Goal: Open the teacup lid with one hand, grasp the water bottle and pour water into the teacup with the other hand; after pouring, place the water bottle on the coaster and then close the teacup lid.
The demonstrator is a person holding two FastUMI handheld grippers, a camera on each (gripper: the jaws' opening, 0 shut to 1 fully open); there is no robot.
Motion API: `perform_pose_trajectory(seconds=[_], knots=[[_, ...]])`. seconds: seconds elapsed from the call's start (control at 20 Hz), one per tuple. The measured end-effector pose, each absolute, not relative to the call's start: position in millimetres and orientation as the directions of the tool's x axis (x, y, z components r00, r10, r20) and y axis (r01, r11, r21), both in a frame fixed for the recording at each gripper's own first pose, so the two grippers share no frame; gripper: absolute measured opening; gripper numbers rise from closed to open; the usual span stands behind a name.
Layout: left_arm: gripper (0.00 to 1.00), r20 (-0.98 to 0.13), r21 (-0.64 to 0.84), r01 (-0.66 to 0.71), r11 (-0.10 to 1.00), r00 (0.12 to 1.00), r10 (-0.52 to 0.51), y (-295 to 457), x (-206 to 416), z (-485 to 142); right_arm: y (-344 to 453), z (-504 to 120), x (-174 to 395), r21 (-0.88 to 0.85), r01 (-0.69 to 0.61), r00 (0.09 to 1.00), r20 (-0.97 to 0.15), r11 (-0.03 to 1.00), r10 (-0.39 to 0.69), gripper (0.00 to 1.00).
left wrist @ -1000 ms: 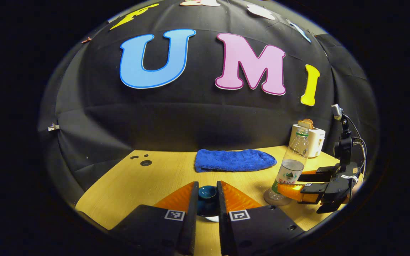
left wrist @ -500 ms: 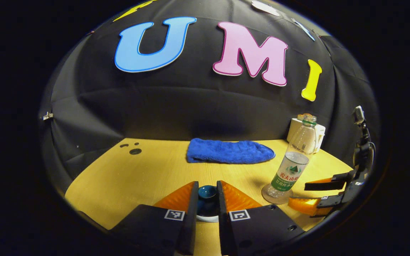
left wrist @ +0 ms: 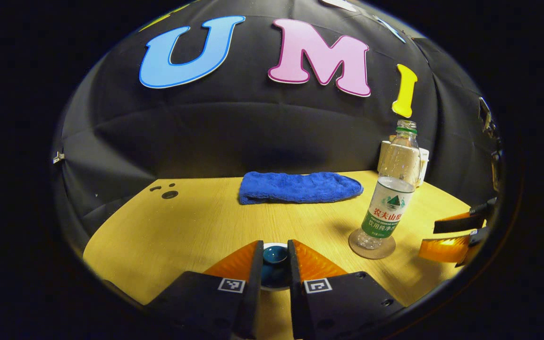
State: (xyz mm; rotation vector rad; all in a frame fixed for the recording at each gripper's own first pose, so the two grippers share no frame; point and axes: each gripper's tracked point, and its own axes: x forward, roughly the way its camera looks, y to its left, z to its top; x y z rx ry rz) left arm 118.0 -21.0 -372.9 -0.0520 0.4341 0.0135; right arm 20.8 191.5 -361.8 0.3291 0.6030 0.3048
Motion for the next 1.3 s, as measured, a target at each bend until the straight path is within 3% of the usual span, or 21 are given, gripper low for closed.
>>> perform_pose_trajectory(seconds=[0.2,0.35,0.4,0.5,0.85,0.9,0.95,1.05,1.3], knots=[[0.36,-0.408,0.011,-0.009,1.0,0.913,0.013,-20.9,118.9,-375.9,186.4,-361.3,20.1,0.383,-0.172,0.783,-0.505,0.908,0.362,0.99],[0.35,-0.409,0.013,0.006,1.0,0.912,0.0,-24.2,117.5,-374.0,185.5,-358.3,17.9,0.383,-0.168,0.783,-0.507,0.908,0.359,0.99],[0.39,-0.408,0.013,0.011,1.0,0.913,-0.004,-25.5,117.4,-372.8,185.3,-355.6,16.6,0.382,-0.17,0.783,-0.508,0.908,0.36,0.99],[0.64,-0.403,0.024,0.019,1.0,0.915,-0.008,-26.0,116.6,-361.3,182.5,-349.4,16.0,0.374,-0.174,0.783,-0.509,0.911,0.358,0.99],[0.61,-0.353,-0.003,0.045,0.999,0.935,-0.043,-33.9,94.2,-273.9,168.9,-283.9,21.8,0.35,-0.189,0.817,-0.462,0.918,0.344,0.99],[0.55,-0.347,-0.009,0.039,0.999,0.937,-0.04,-32.3,89.0,-261.5,167.4,-270.9,23.1,0.347,-0.193,0.825,-0.449,0.918,0.343,0.99],[0.62,-0.341,-0.013,0.033,0.999,0.939,-0.036,-30.3,84.6,-249.1,166.1,-258.3,25.3,0.343,-0.197,0.833,-0.435,0.919,0.341,0.99],[0.65,-0.331,-0.026,0.027,0.999,0.943,-0.034,-26.3,77.5,-226.8,162.4,-234.2,25.6,0.338,-0.205,0.847,-0.409,0.919,0.339,0.99],[0.9,-0.313,-0.042,0.019,0.999,0.949,-0.031,-15.3,60.4,-189.0,149.0,-182.6,21.5,0.319,-0.203,0.879,-0.357,0.926,0.316,0.99]])
